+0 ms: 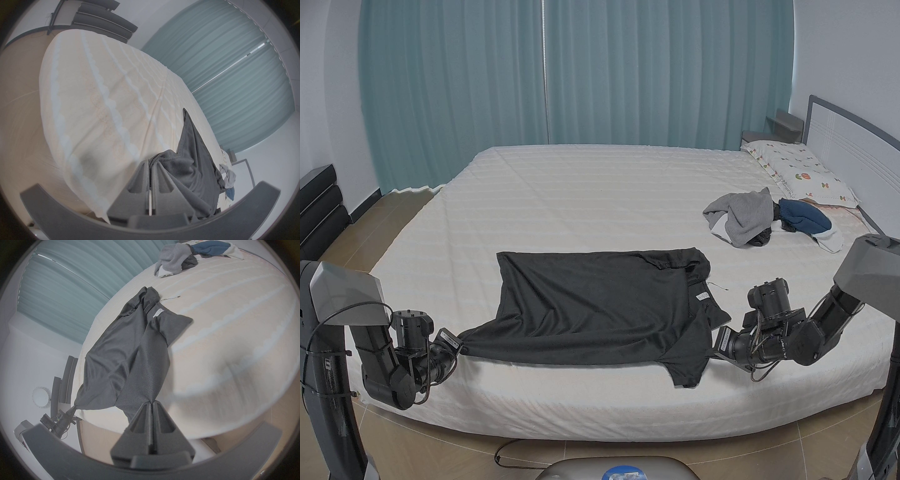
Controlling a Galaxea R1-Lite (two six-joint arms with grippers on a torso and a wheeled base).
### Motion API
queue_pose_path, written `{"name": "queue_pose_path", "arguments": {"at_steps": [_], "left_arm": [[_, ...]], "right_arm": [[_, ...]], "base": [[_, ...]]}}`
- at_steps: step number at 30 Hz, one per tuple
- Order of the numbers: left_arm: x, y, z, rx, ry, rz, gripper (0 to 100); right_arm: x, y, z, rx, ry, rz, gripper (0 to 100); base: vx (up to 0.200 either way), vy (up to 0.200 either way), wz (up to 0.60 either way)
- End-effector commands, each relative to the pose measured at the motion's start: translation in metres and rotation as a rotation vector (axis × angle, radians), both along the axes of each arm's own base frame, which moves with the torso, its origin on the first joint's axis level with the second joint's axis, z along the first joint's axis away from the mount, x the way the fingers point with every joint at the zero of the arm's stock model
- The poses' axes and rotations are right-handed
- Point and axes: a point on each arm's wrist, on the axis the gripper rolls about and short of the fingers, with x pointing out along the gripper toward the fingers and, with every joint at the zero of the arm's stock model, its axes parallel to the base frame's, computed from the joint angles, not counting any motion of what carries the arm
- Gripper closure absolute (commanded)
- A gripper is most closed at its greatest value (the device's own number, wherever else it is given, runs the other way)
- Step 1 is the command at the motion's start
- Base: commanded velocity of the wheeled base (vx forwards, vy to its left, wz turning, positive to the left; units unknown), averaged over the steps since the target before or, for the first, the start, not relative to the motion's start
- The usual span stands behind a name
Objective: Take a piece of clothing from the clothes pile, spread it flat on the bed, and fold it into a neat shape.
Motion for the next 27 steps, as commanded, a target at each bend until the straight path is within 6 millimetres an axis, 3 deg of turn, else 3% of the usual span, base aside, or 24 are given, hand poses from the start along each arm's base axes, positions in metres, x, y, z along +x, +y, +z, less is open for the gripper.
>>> {"name": "queue_pose_path", "arguments": {"at_steps": [1,4,6,9,14,25,26,27], "left_arm": [[-0.017,-0.002,0.008,0.06,0.02,-0.047,100],[-0.022,-0.001,0.012,0.082,0.023,-0.062,100],[-0.033,-0.002,0.014,0.125,0.047,-0.111,100],[-0.047,-0.006,0.014,0.151,0.077,-0.183,100],[-0.057,-0.018,0.008,0.177,0.123,-0.258,100],[-0.064,-0.018,0.003,0.214,0.162,-0.296,100],[-0.065,-0.018,0.003,0.214,0.165,-0.298,100],[-0.065,-0.018,0.003,0.214,0.166,-0.298,100]], "right_arm": [[-0.031,-0.009,0.027,0.009,-0.021,-0.002,100],[-0.044,-0.013,0.028,0.0,-0.011,0.001,100],[-0.064,-0.017,0.03,-0.011,0.008,0.014,100],[-0.074,-0.019,0.027,-0.023,0.031,0.015,100],[-0.089,-0.024,0.018,-0.065,0.089,0.04,100],[-0.102,-0.017,0.0,-0.12,0.162,0.129,100],[-0.103,-0.015,-0.002,-0.123,0.169,0.137,0],[-0.104,-0.014,-0.004,-0.126,0.175,0.141,0]], "base": [[0.0,0.0,0.0],[0.0,0.0,0.0],[0.0,0.0,0.0],[0.0,0.0,0.0],[0.0,0.0,0.0],[0.0,0.0,0.0],[0.0,0.0,0.0],[0.0,0.0,0.0]]}}
